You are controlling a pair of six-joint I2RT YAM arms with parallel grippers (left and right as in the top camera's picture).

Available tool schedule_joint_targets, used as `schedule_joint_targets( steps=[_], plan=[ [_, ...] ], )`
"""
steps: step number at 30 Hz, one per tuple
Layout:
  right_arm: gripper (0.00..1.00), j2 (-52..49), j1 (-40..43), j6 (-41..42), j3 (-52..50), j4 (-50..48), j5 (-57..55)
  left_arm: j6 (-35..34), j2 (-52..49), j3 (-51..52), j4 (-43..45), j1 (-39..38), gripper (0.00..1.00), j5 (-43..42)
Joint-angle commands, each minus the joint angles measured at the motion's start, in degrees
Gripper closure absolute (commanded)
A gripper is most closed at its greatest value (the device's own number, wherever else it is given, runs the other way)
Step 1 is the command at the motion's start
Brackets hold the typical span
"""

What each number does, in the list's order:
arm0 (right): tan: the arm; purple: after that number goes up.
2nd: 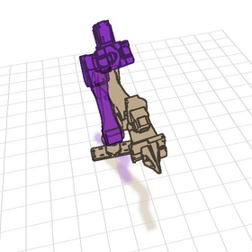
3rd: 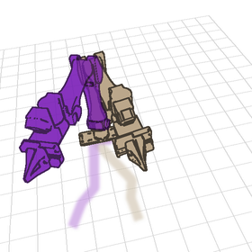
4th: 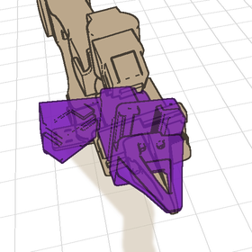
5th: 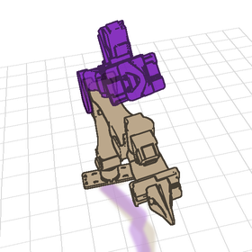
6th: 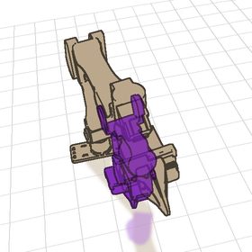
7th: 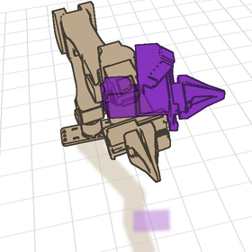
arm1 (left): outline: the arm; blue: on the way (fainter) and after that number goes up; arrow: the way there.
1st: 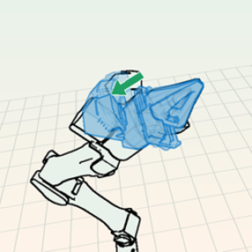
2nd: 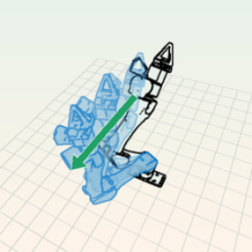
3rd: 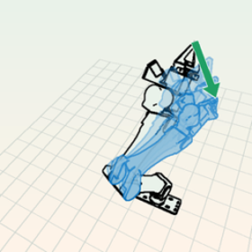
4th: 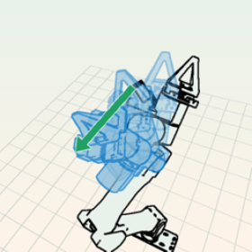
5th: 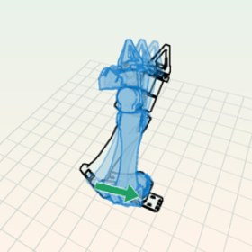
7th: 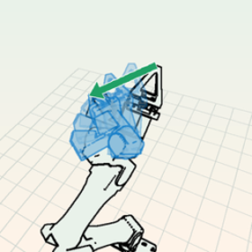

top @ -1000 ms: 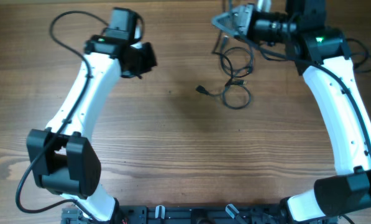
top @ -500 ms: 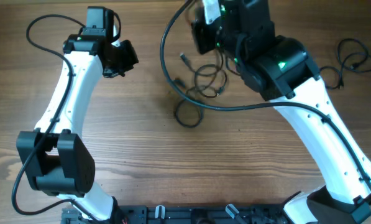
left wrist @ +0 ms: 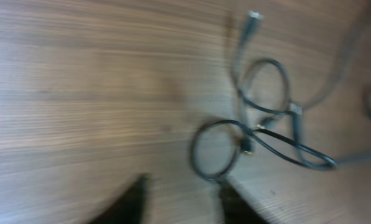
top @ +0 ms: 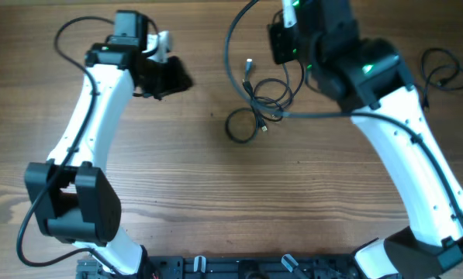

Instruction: Untangle cables

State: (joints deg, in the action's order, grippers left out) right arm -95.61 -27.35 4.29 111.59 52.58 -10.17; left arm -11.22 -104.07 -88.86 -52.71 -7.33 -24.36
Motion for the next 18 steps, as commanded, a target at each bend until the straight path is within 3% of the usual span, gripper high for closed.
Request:
schedule_joint_targets(
  steps=[1,3,4,9,13,18],
  plan=[
    [0.96,-1.05,5.29,4.96,0.28,-0.02,14.49,4.35,-0.74,3.78,4.35,-6.45,0.07,-5.81],
    [0.96,-1.4,7.52,4.9,0.28,0.24,18.64,2.69,-0.74,7.15,9.55,-10.82,0.27,-5.77],
    [0.96,-1.62,8.41,4.92,0.28,0.44,20.15,0.74,-0.74,8.7,12.28,-12.72,0.3,-5.29],
    [0.96,-1.9,9.33,4.92,0.28,0.57,20.72,-10.34,-0.74,15.5,20.5,-20.92,0.35,8.92],
    [0.96,-1.92,9.44,5.7,0.28,0.61,20.5,-10.51,-0.74,19.12,26.71,-24.37,0.33,9.94],
    [0.96,-1.92,9.44,6.34,0.28,0.66,20.55,-13.88,-0.74,25.31,39.82,-25.59,0.33,17.03]
  ],
)
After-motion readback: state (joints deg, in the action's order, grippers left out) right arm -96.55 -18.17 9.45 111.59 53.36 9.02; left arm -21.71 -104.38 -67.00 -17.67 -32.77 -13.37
